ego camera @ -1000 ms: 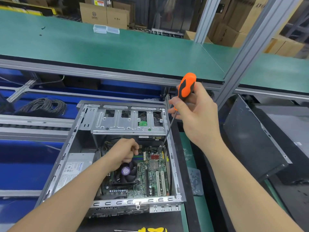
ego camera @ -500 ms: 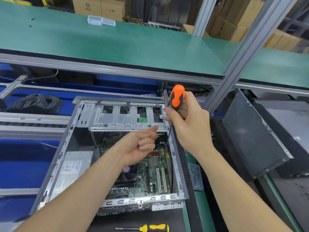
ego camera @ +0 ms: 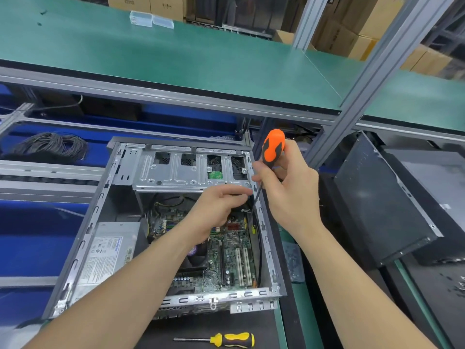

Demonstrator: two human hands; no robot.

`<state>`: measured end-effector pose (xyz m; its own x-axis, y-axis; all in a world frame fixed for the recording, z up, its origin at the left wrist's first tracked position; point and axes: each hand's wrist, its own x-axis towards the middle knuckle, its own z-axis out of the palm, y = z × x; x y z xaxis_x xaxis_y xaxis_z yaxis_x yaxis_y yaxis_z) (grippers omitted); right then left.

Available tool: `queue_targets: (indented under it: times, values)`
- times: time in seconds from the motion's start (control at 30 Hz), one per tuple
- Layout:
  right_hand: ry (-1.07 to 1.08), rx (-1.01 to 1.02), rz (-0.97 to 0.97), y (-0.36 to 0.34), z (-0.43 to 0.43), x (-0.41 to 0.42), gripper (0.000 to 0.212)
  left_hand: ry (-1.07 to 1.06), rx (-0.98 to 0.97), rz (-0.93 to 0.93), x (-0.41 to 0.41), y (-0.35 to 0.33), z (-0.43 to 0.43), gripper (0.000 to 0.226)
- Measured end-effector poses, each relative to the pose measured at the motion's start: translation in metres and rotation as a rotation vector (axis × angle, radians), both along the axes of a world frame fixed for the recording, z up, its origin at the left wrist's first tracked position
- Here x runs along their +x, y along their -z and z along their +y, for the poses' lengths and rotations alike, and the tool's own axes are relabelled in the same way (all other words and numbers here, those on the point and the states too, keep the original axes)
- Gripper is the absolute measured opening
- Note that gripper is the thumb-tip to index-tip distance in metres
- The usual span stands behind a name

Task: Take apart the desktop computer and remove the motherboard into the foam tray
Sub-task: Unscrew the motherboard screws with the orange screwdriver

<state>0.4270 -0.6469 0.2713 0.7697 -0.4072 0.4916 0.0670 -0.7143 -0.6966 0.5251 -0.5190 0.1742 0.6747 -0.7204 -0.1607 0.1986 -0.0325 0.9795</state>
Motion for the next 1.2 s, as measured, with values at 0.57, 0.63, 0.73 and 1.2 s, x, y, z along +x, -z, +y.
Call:
queue_targets:
  times: [0.57,0.63,0.73,1.2]
  values:
    - [-0.192,0.061,0.224,-0.012,-0.013,-0.004,0.015,0.127,-0.068,-0.475,0.003,0.009,-0.015,0.021]
    - [-0.259,0.074,0.297,-0.018,-0.014,-0.005,0.013,0.129,-0.103,-0.486,0.002,0.006,-0.015,0.022]
    - [-0.315,0.085,0.368,-0.025,-0.017,-0.005,0.016,0.088,-0.077,-0.587,-0.002,0.003,-0.016,0.025]
    - [0.293,-0.694,0.355,-0.076,-0.005,0.0,0.059,-0.148,0.078,-0.457,-0.018,-0.003,-0.033,0.018]
